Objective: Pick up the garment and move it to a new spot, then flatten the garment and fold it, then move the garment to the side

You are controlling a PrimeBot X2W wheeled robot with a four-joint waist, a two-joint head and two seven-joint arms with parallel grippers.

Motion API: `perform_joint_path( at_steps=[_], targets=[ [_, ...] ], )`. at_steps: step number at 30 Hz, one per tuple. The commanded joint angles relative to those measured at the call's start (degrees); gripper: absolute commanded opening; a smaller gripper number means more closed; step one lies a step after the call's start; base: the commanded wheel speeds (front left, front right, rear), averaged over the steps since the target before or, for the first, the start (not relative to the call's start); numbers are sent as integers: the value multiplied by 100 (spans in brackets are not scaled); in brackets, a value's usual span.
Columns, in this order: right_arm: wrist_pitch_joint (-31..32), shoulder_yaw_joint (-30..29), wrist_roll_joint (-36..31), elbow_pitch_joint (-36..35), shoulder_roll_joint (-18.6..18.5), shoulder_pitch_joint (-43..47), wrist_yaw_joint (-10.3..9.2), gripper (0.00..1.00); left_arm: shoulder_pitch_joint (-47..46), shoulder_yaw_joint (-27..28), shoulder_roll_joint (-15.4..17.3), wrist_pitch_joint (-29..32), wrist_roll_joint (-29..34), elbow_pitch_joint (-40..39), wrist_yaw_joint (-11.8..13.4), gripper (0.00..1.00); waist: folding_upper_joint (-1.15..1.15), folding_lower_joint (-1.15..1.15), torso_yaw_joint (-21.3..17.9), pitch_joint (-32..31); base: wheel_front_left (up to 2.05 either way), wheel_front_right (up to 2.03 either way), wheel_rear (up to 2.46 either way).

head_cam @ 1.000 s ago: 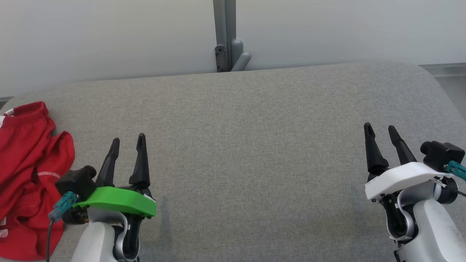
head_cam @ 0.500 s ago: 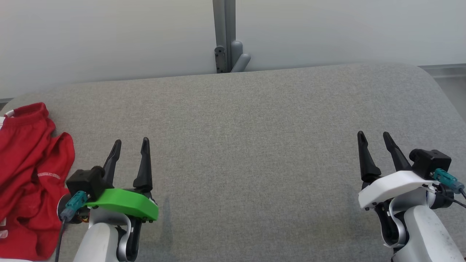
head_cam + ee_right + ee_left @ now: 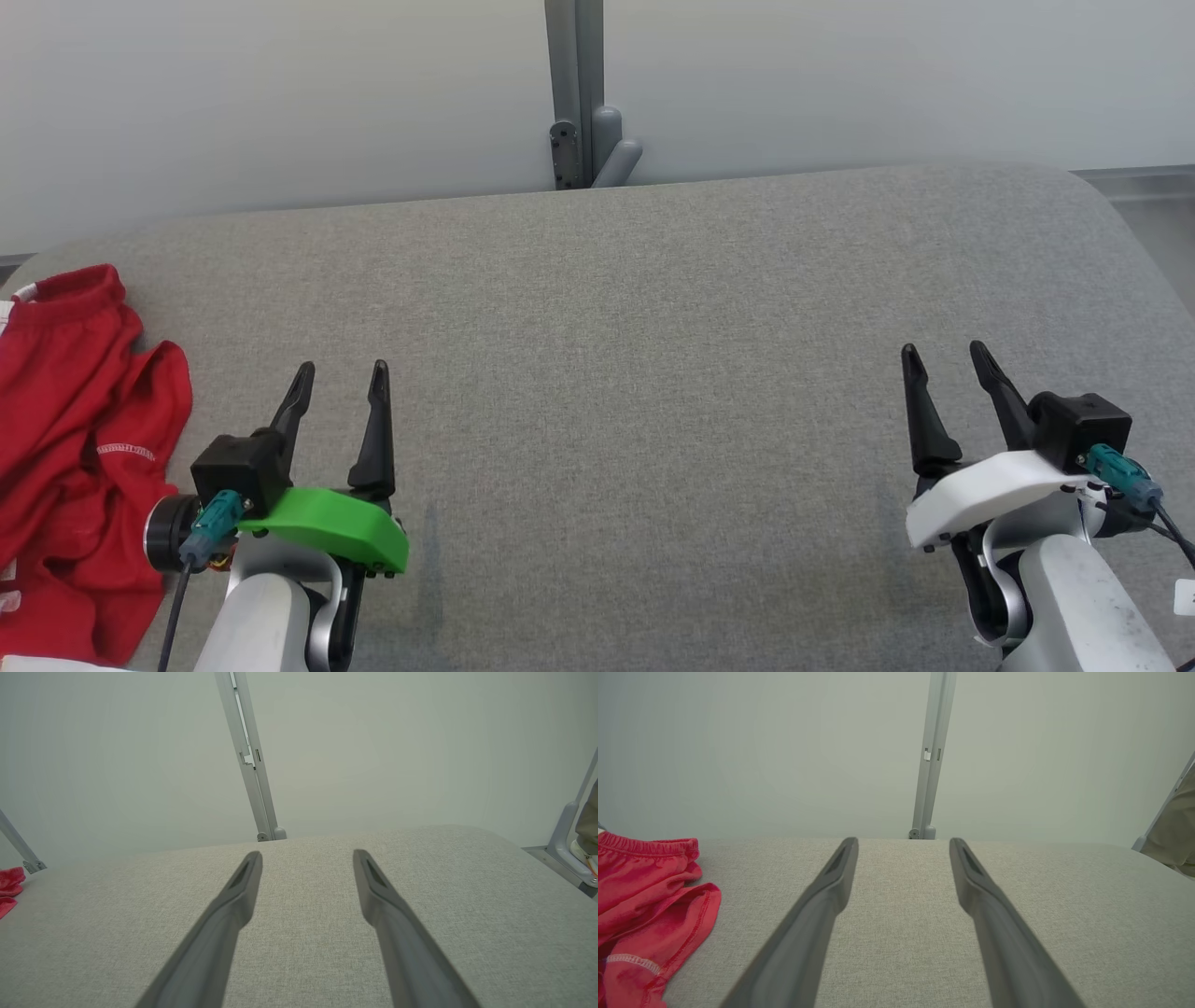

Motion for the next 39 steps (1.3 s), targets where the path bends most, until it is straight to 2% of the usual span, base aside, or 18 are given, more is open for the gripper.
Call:
perform_joint_path(
  at_steps=[1,13,22,39],
  targets=[
    [-76,30,-122,-9,-21,21,2,100,-106,-3,45,-13,143,1,33,100,0,0,1,-1,0,0,0],
    [-279,100,-439,67,-3,104,2,100,-102,-49,50,10,481,50,72,100,0,0,22,-31,0,0,0],
    [-396,108,-353,132,53,127,2,100,-100,-31,15,43,594,98,85,100,0,0,23,-49,0,0,0],
    [-411,88,-135,228,23,119,1,100,-100,-70,36,97,416,171,128,100,0,0,28,-49,0,0,0]
  ],
)
